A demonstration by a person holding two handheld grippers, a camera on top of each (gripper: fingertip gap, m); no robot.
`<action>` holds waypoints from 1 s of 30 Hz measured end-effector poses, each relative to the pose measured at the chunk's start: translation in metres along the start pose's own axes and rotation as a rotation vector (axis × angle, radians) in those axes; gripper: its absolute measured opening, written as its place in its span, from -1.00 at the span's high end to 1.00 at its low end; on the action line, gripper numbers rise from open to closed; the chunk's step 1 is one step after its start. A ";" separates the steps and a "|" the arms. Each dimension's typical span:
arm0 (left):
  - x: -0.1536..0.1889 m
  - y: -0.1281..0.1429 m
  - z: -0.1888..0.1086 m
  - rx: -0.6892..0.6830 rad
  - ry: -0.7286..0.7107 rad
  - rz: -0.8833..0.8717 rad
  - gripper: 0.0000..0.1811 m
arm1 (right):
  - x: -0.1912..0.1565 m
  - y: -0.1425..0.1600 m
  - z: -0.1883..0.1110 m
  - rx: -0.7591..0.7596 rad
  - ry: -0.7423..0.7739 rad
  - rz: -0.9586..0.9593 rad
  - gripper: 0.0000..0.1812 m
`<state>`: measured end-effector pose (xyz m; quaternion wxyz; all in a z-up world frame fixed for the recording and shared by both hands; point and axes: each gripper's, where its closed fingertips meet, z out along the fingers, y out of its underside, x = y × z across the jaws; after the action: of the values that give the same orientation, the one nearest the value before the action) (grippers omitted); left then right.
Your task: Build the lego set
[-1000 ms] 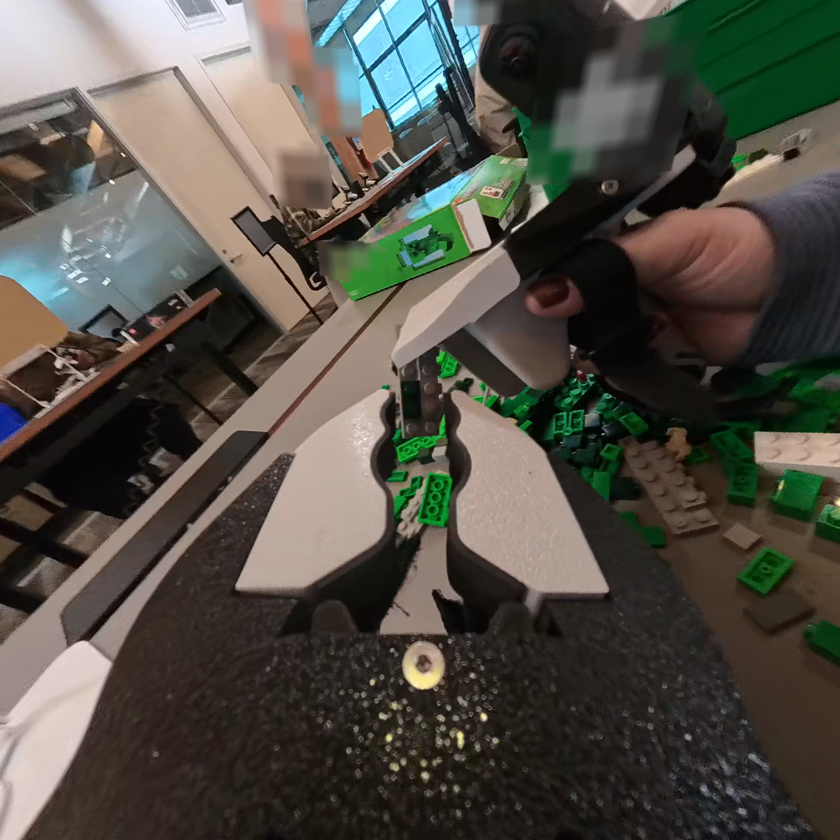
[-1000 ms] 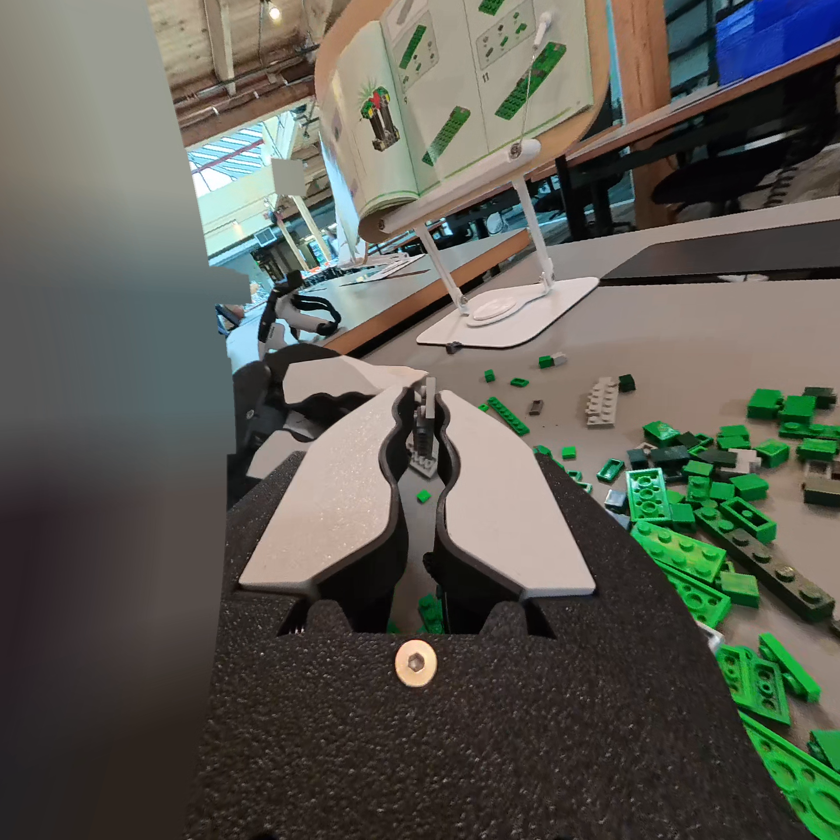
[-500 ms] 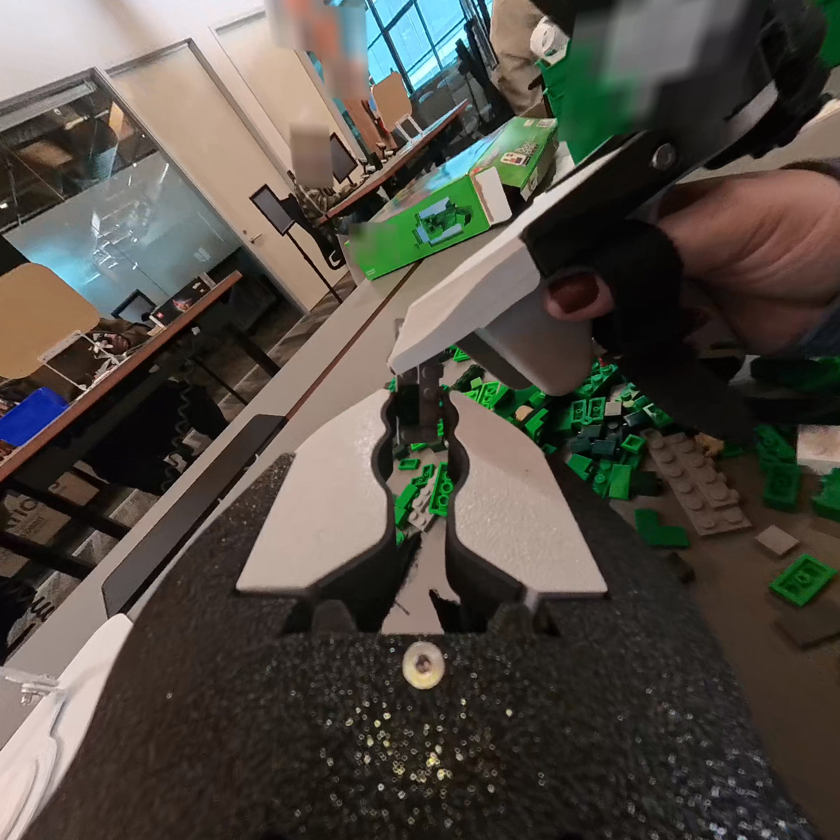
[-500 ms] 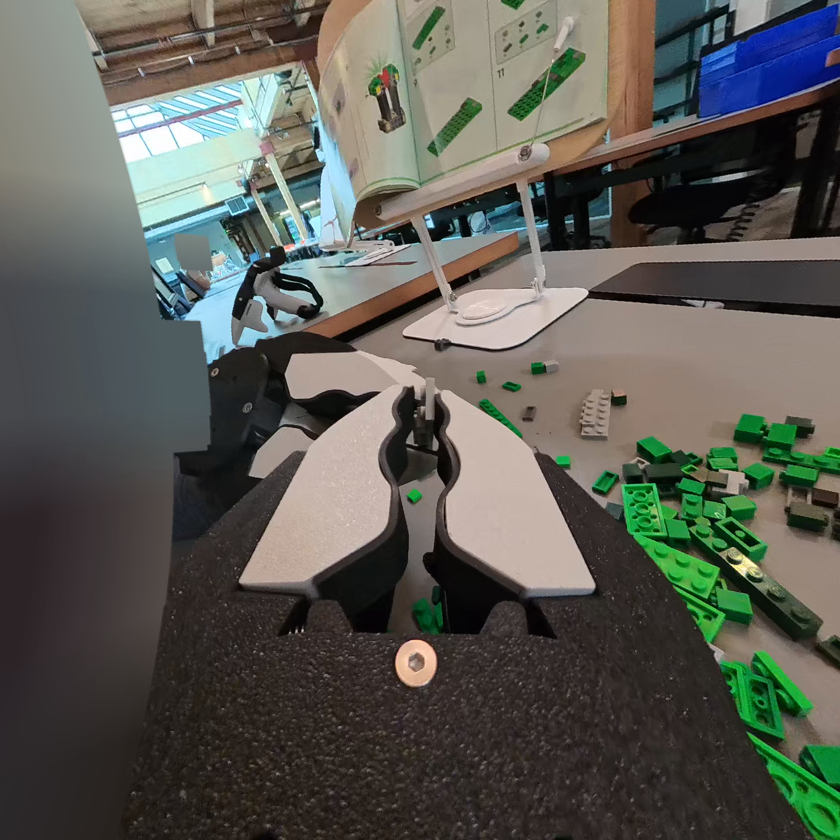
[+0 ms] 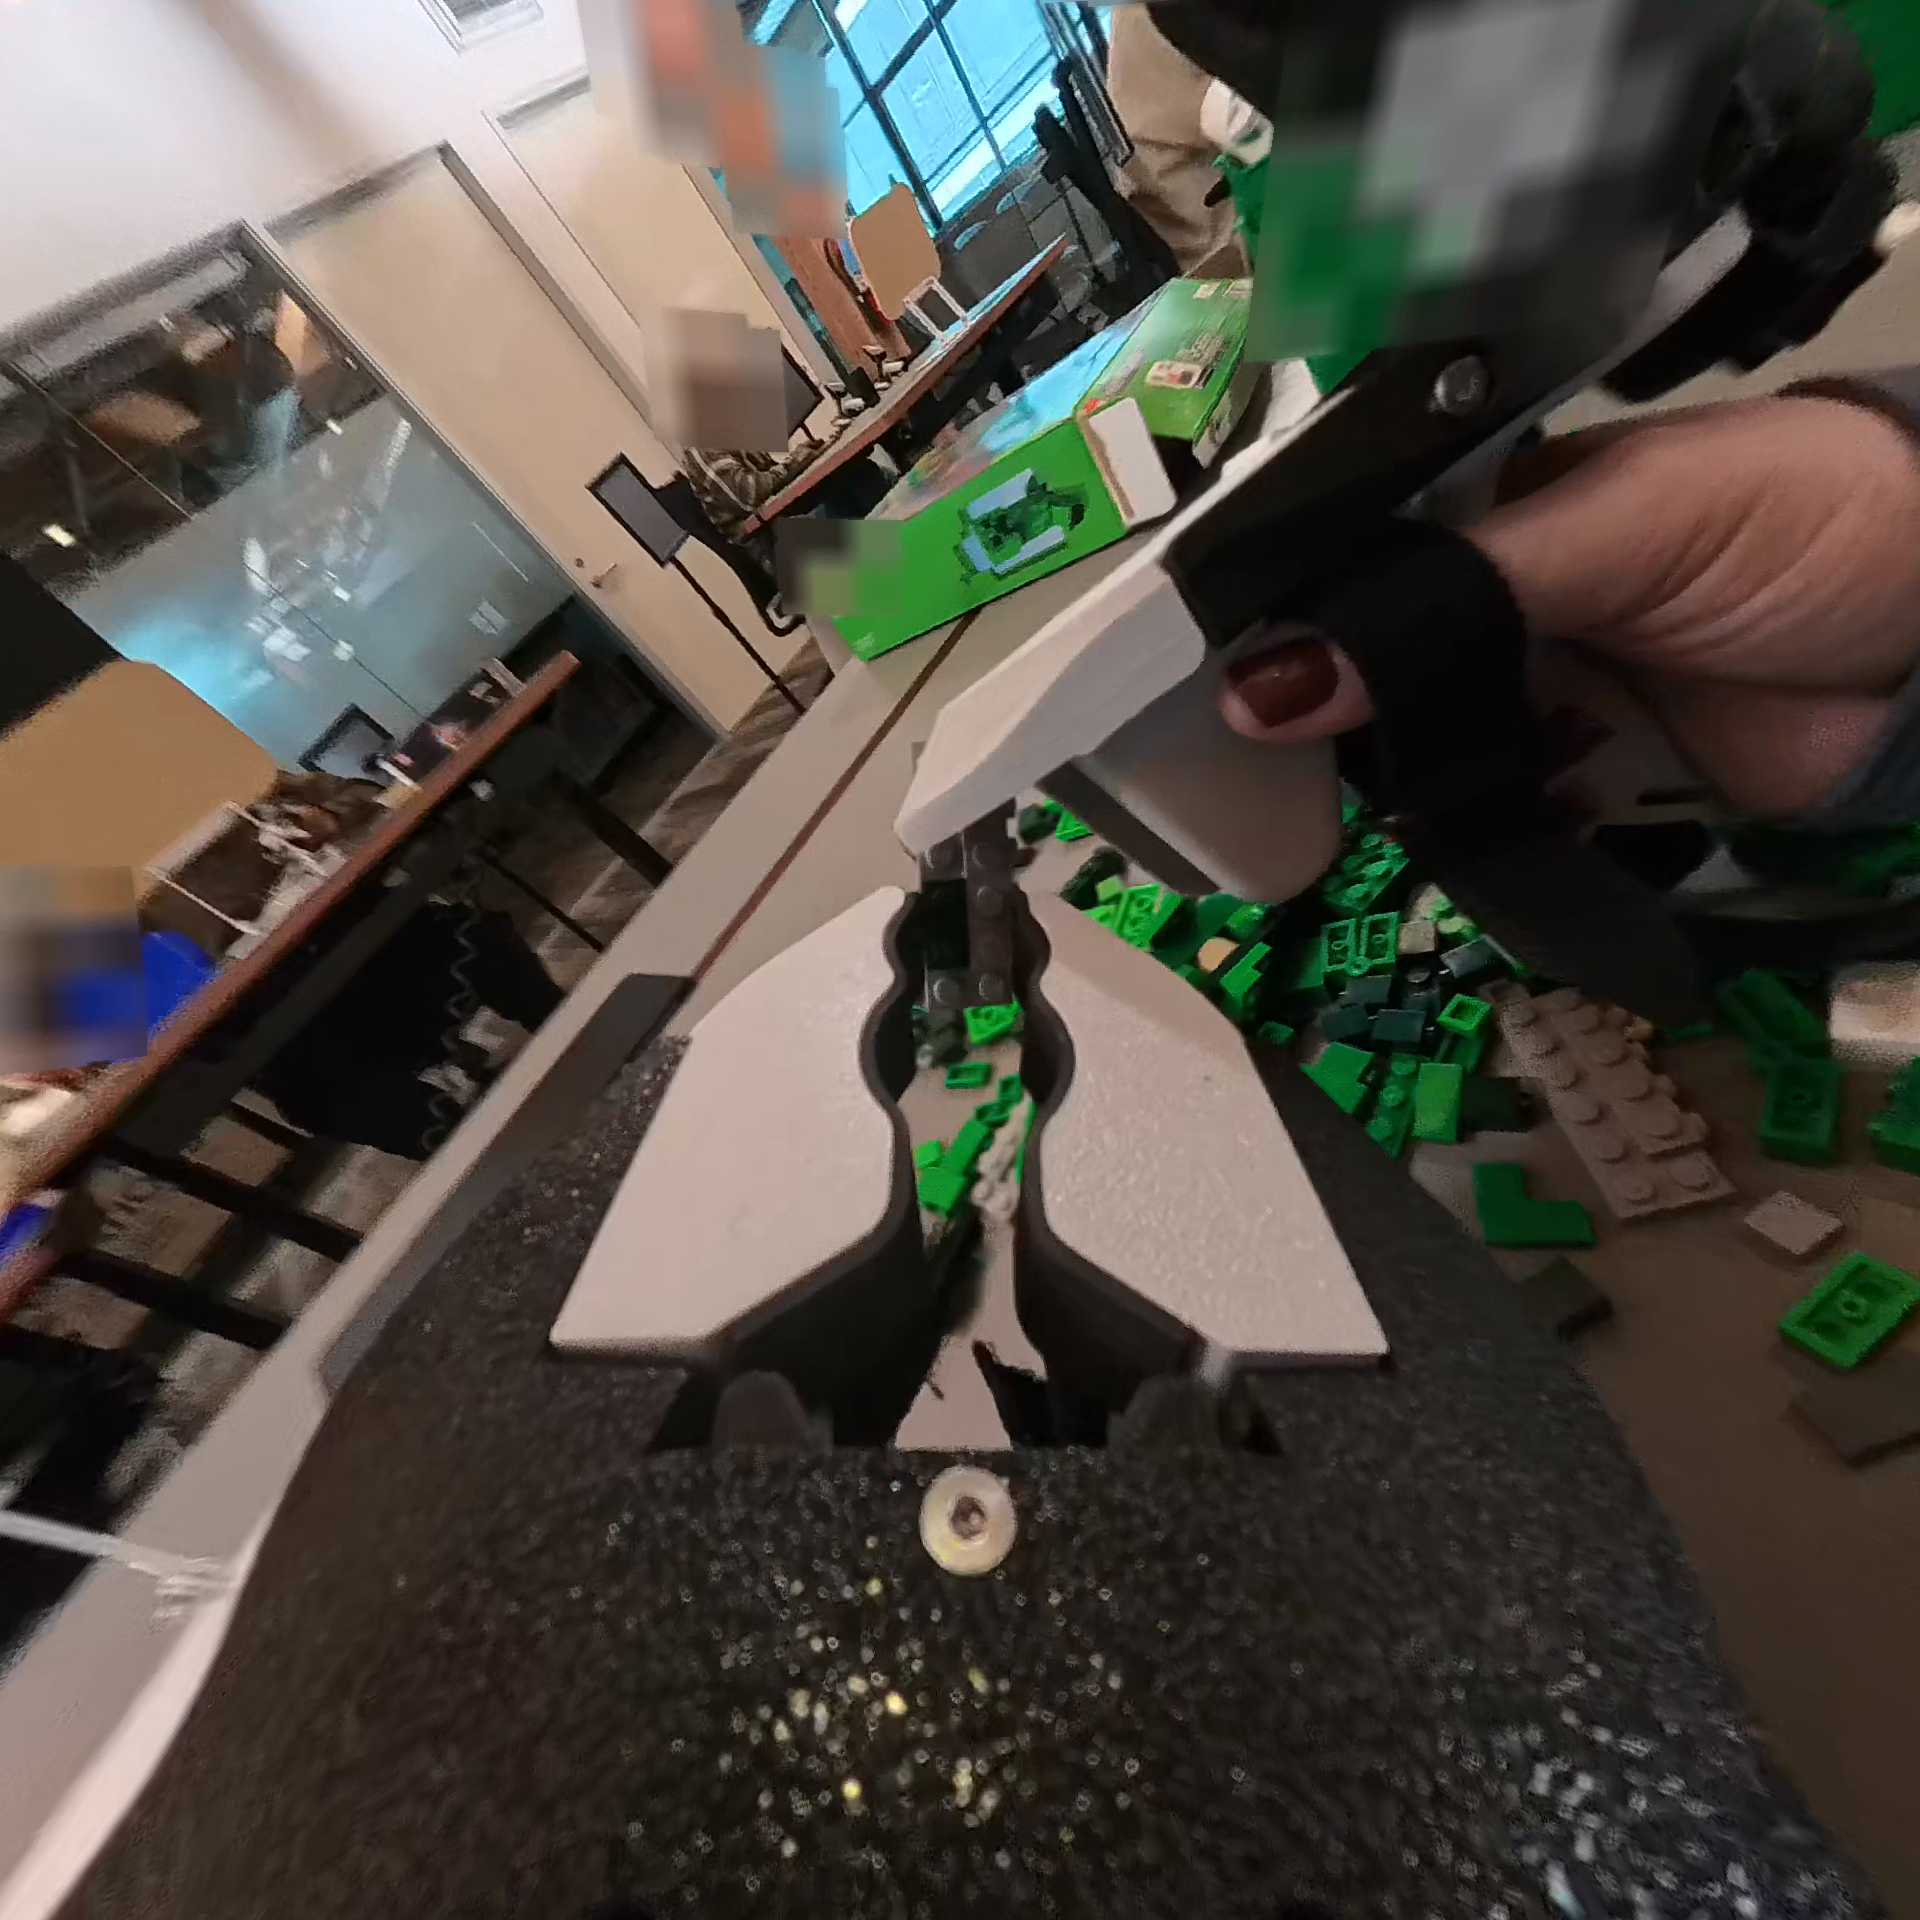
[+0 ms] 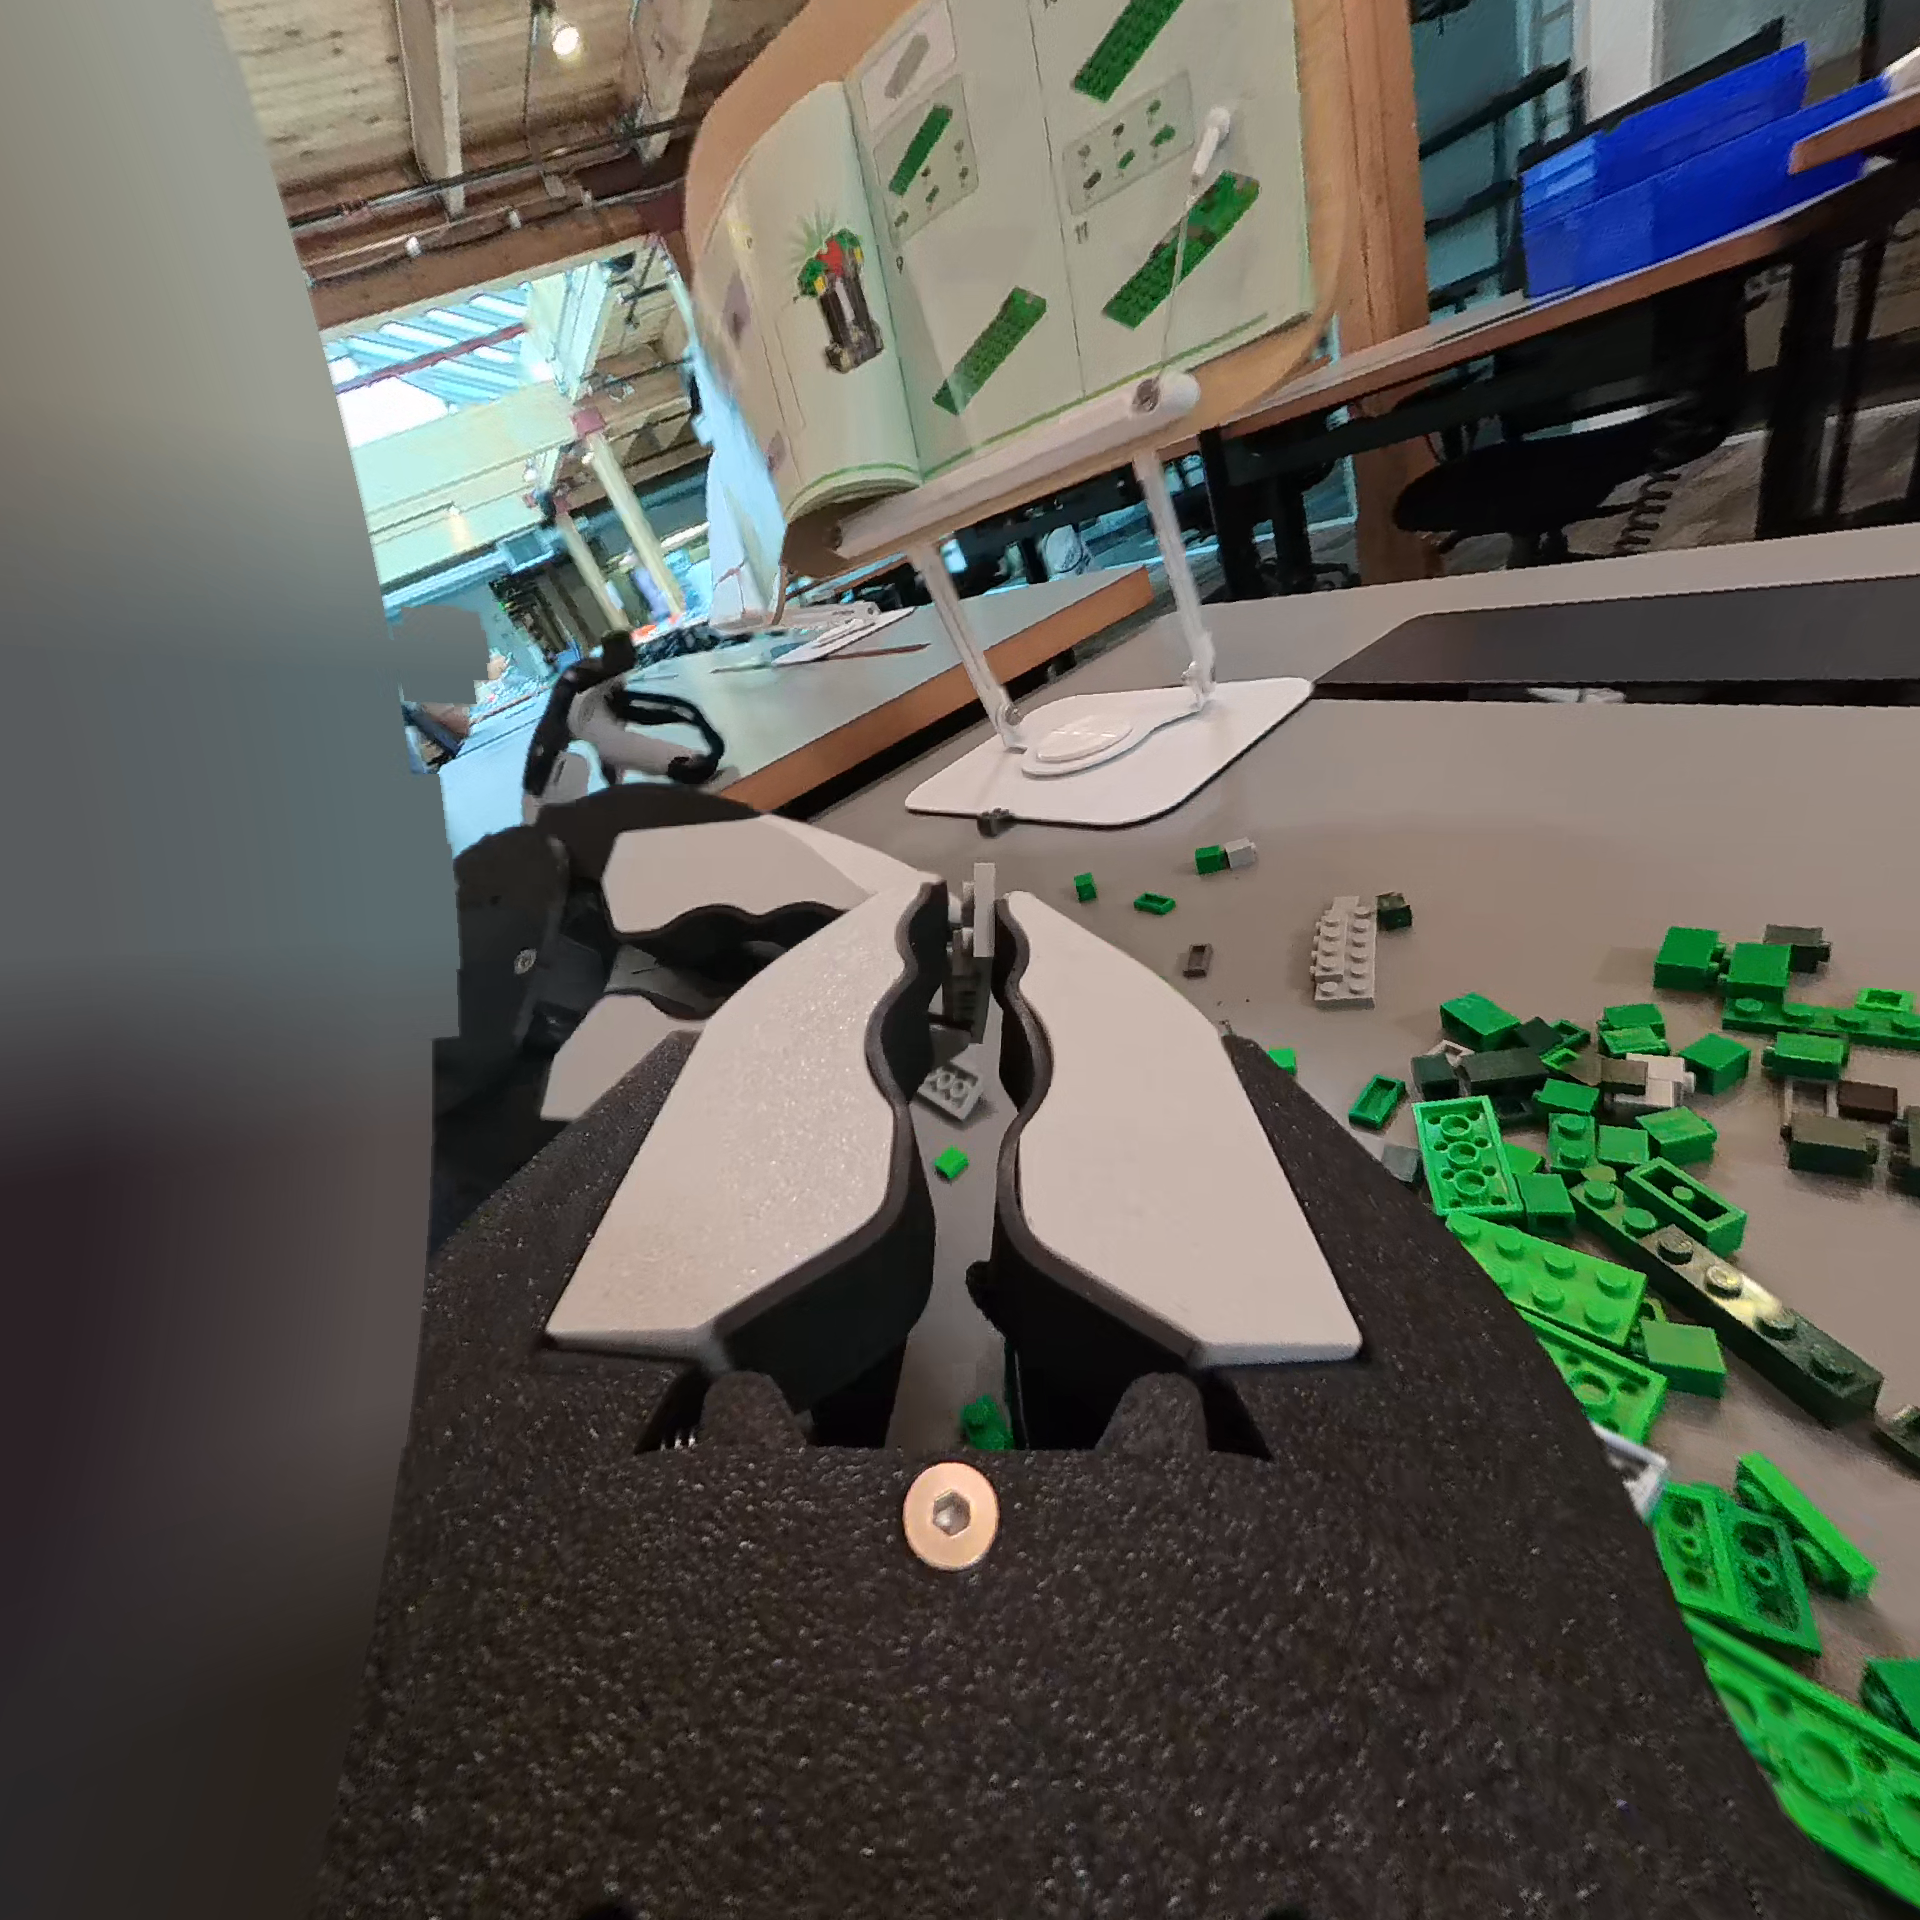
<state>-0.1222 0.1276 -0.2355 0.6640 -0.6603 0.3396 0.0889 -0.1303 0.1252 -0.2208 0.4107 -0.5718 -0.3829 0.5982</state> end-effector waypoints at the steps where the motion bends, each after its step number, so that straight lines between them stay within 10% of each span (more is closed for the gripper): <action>1: -0.002 -0.003 -0.001 -0.003 -0.028 0.069 0.82 | -0.001 -0.003 0.000 0.026 0.024 0.013 0.91; 16: 0.001 -0.011 -0.005 -0.056 -0.214 0.701 1.00 | 0.017 -0.005 -0.009 0.158 0.118 0.291 0.93; 26: -0.005 0.019 0.004 -0.081 -0.044 0.164 1.00 | 0.020 0.006 -0.004 -0.003 0.116 0.135 0.93; 30: -0.005 0.018 0.005 -0.067 -0.055 0.139 0.63 | 0.013 0.010 0.000 -0.048 0.079 0.098 0.93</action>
<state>-0.1348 0.1359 -0.2479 0.6428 -0.6541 0.3632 0.1644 -0.1306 0.1337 -0.2353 0.3820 -0.6226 -0.3522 0.5852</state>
